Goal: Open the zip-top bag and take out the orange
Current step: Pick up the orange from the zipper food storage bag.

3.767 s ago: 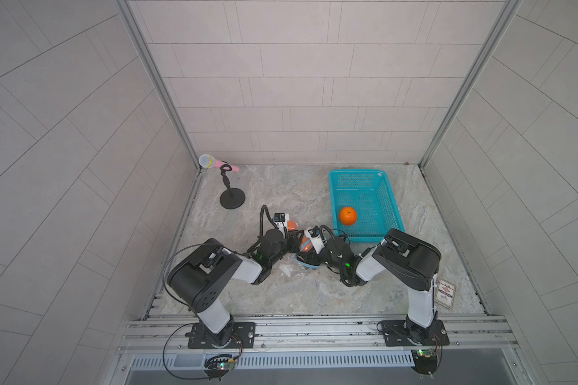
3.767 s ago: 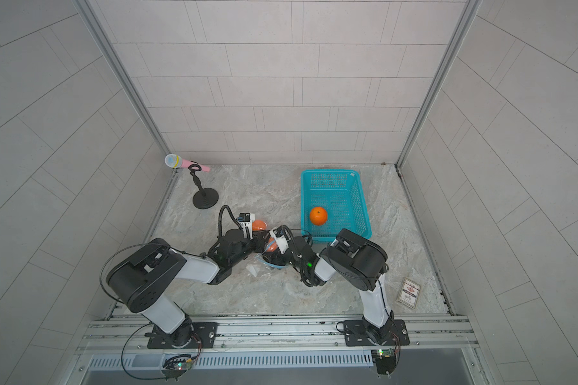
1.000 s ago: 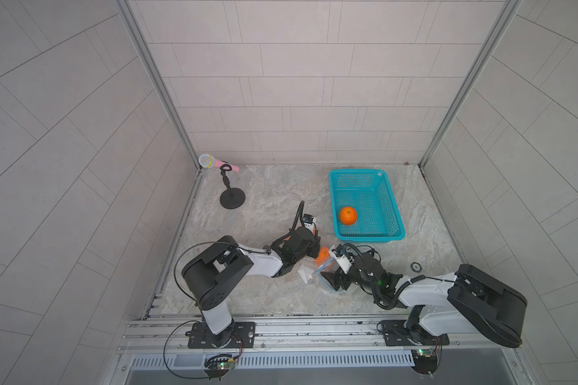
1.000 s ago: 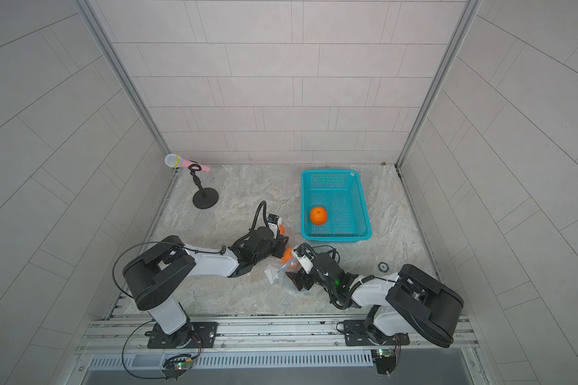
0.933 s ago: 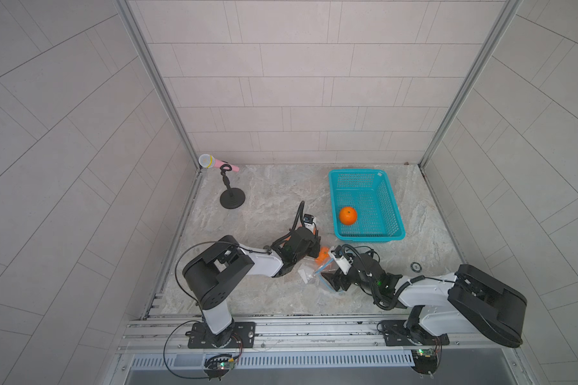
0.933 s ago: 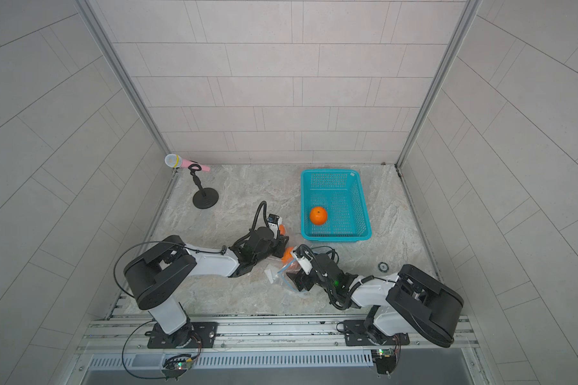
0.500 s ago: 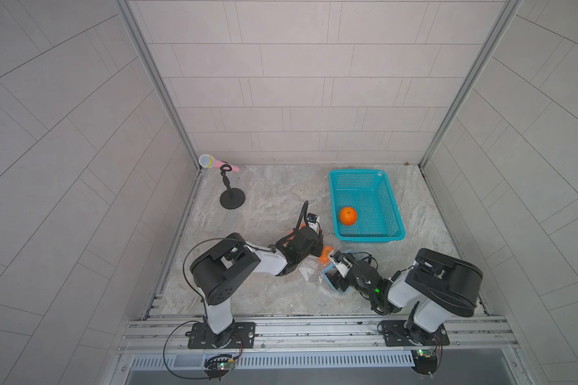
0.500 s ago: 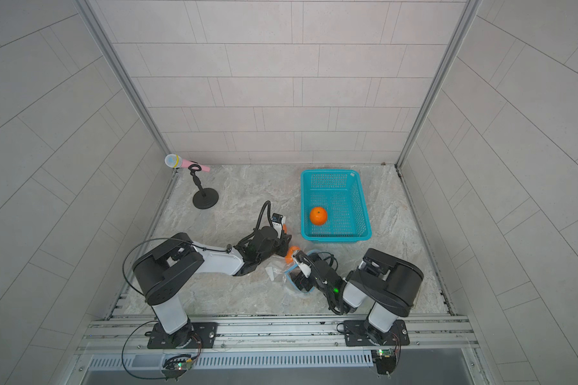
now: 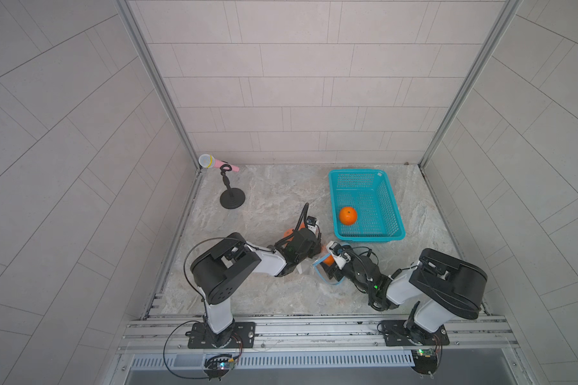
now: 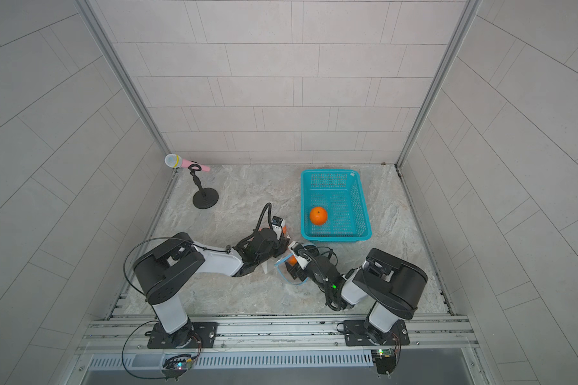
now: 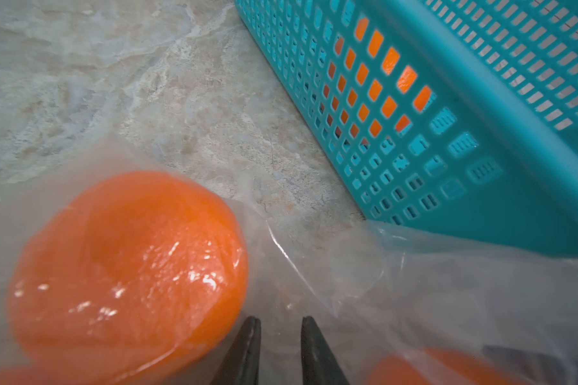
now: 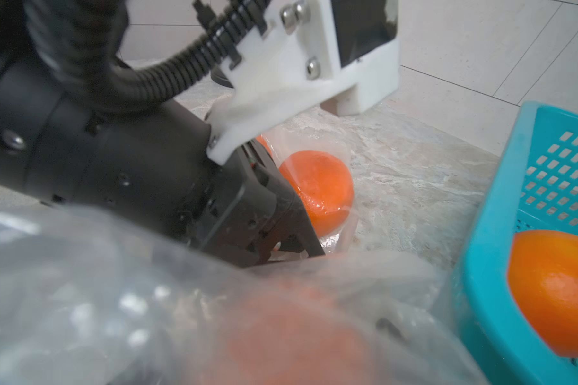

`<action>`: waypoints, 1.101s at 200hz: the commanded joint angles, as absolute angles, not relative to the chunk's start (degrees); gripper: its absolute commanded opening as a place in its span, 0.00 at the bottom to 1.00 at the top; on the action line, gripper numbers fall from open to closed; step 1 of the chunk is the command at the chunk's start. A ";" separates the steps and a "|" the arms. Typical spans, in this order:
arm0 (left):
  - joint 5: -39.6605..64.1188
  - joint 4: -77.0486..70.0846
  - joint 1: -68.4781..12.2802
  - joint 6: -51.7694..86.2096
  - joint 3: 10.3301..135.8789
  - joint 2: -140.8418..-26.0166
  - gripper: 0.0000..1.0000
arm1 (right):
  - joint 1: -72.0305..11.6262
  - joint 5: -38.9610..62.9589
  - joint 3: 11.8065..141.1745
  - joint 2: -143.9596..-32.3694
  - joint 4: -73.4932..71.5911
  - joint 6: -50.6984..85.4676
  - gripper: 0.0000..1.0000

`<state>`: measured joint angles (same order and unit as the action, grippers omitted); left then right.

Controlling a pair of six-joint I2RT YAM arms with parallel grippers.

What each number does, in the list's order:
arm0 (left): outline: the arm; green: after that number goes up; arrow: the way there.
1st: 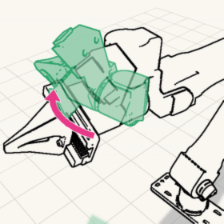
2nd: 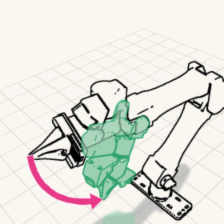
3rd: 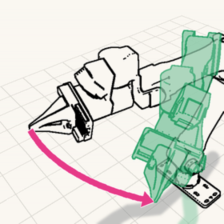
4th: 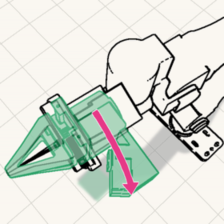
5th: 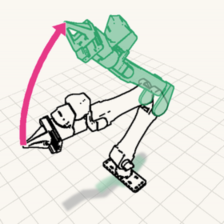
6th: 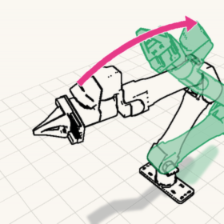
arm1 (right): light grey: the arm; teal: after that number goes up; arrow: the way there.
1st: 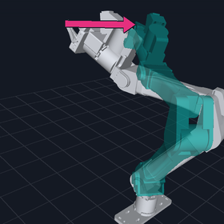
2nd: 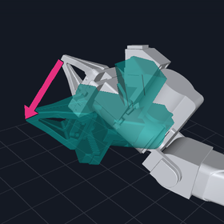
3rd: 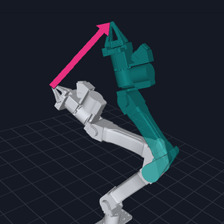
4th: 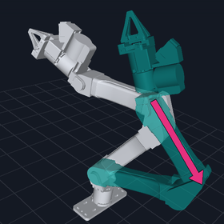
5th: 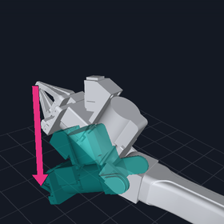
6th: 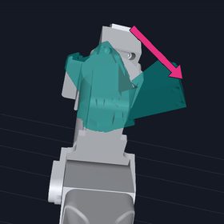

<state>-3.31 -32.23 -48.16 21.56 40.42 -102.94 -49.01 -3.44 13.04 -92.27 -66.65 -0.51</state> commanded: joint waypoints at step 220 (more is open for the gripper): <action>-12.26 -23.68 -47.72 23.94 36.53 -94.45 0.30 | -46.59 15.44 11.89 -42.54 -14.77 25.74 0.74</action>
